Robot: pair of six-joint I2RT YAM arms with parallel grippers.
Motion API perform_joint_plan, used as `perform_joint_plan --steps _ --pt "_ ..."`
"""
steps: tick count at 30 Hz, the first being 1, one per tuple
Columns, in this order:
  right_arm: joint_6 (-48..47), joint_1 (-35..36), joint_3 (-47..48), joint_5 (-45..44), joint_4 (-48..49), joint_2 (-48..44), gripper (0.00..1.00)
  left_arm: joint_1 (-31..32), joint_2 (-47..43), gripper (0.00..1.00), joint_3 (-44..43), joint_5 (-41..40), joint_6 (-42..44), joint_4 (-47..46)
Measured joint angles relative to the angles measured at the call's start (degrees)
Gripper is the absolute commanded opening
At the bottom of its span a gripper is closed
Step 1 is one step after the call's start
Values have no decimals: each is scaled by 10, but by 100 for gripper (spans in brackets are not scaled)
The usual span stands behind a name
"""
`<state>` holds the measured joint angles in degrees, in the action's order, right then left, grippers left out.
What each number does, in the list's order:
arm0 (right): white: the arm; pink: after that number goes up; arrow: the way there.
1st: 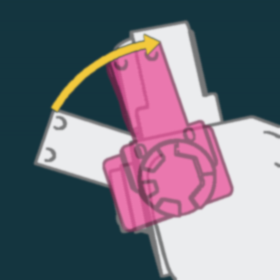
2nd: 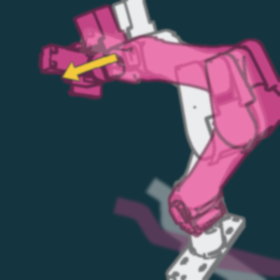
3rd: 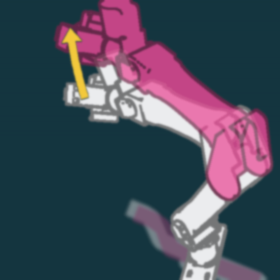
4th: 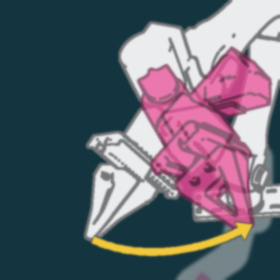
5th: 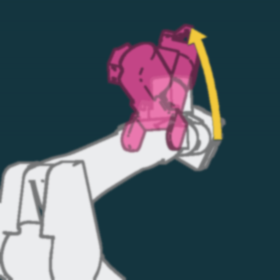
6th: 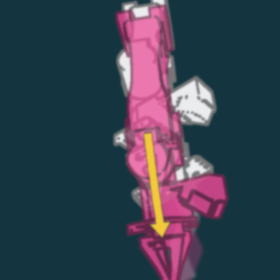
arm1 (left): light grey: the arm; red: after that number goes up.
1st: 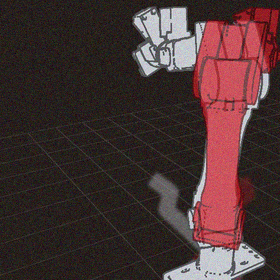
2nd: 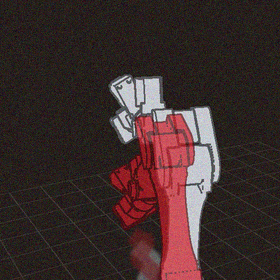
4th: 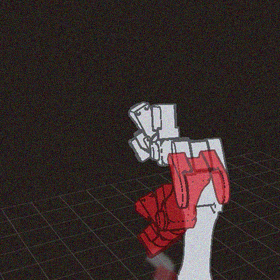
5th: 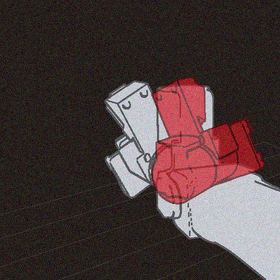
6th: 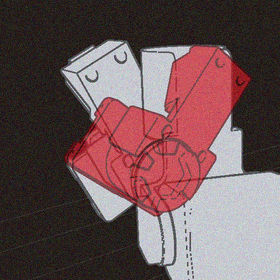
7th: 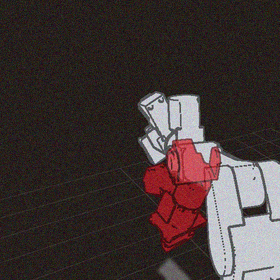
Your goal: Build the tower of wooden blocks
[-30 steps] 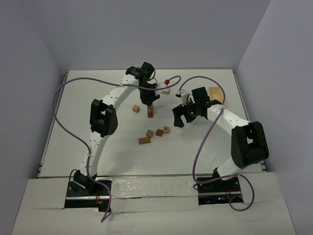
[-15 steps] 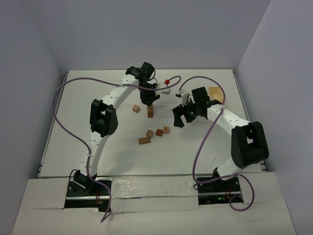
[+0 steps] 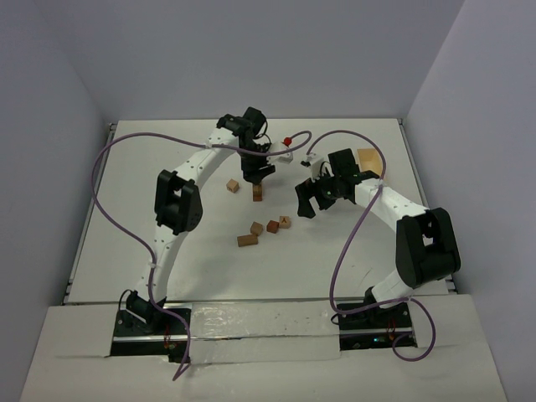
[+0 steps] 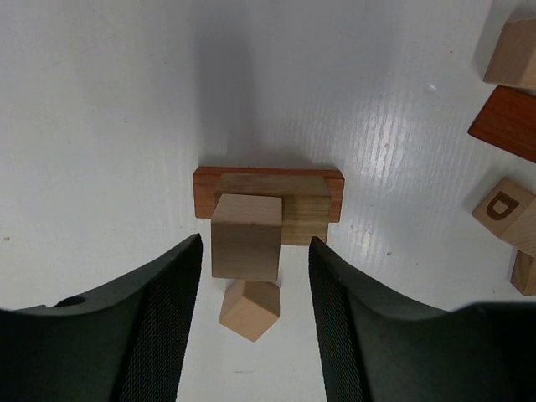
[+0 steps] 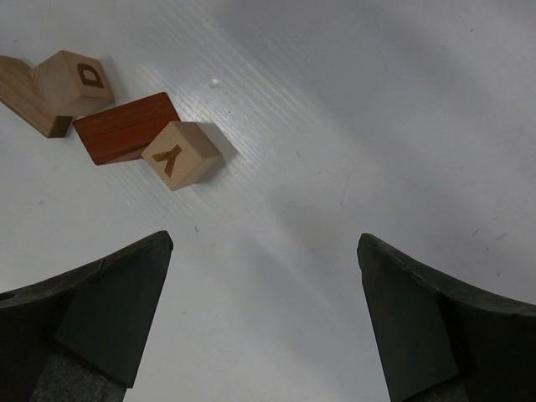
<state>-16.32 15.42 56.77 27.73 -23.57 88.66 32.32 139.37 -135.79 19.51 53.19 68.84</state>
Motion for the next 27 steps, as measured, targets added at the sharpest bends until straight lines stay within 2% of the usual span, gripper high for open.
perform_joint_plan --steps 3,5,9,18,27 --pt "0 0 0 0 0 0 100 2 0 80 0 0 -1 0" --pt "0 0 0 0 0 0 100 2 0 93 0 0 -1 0" --pt "0 0 0 0 0 0 100 2 0 99 0 0 -1 0" --pt "0 0 0 0 0 0 100 2 -29 99 25 -6 -5 -2" --pt "2 16 0 -23 5 -9 100 -4 -204 99 81 -22 -57 -37"
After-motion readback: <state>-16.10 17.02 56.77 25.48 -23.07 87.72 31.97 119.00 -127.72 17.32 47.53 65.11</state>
